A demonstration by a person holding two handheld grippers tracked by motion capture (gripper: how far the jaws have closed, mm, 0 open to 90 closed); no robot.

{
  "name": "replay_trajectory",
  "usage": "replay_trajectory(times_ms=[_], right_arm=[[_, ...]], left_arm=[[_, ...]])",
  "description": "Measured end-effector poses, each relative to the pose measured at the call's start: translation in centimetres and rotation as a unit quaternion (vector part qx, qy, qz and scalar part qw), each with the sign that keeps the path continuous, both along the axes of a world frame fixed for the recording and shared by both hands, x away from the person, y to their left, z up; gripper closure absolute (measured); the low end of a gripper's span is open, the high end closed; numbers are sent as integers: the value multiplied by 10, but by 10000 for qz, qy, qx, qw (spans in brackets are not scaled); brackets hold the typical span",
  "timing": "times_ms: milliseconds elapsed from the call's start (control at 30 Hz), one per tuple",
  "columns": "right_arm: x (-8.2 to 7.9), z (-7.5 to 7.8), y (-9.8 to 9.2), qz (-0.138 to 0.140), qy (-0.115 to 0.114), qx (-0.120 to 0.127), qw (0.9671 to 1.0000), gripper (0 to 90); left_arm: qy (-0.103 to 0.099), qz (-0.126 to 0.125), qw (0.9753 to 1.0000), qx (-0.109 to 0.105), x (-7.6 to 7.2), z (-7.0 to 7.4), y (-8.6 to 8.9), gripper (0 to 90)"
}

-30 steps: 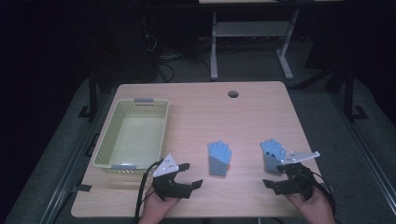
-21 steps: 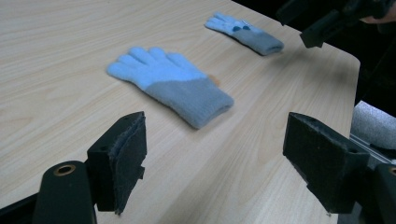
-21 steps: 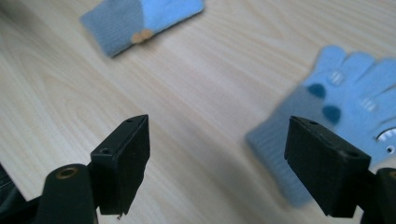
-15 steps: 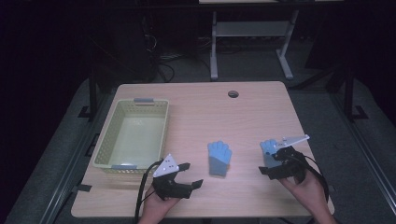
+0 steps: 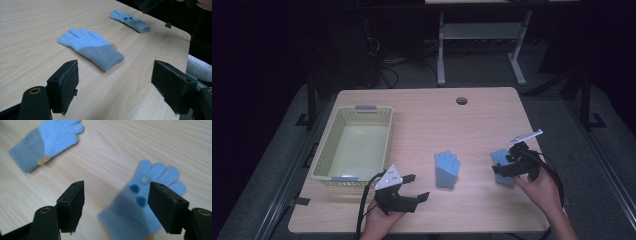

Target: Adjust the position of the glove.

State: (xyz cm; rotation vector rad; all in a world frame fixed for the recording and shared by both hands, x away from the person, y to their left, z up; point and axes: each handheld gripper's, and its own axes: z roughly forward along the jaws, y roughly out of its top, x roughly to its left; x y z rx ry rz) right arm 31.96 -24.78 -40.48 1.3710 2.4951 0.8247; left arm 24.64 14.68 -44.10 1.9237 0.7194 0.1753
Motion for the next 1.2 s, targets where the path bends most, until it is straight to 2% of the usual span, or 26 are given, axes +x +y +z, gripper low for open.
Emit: replay_trajectory(times_ms=[233,367,533,633,667,767,800,867,933,1067,1167,1200], right_arm=[[13,0,-5,-180,117,-100,9997,322],[20,-6,-8,-296,300,-147,9990,352],[24,-10,-11,-337,356,-181,9986,378],[26,-12,-13,-455,449,-187,9978,392],[27,-15,-14,-517,541,-170,9970,406],[28,-17,-14,-526,586,-189,9967,420],[29,-20,-14,-542,701,-263,9957,460],[30,-22,-14,-532,747,-309,9953,471],[31,-25,-13,-504,821,-387,9946,532],[32,-32,-12,-544,950,-566,9924,564],[32,-37,-11,-601,1001,-581,9915,573],[31,-37,-12,-621,948,-560,9920,579]], left_arm=[[33,-6,10000,-53,-1,-1,-2,216],[32,0,10000,-61,-1,-1,-2,216],[52,11,10000,-72,-1,-1,-2,216],[58,-1,10000,-72,-1,-1,-2,216],[57,-5,10000,-66,-1,-1,-2,216],[58,11,10000,-72,-1,-2,-2,216],[66,29,9999,-83,-1,-2,-2,216],[71,28,9999,-74,0,-2,-2,216],[82,33,9999,-72,0,-2,-1,216],[65,35,9999,-79,0,-2,-1,216],[61,41,9999,-92,0,-1,-1,216],[60,39,9999,-83,0,-1,-1,216]])
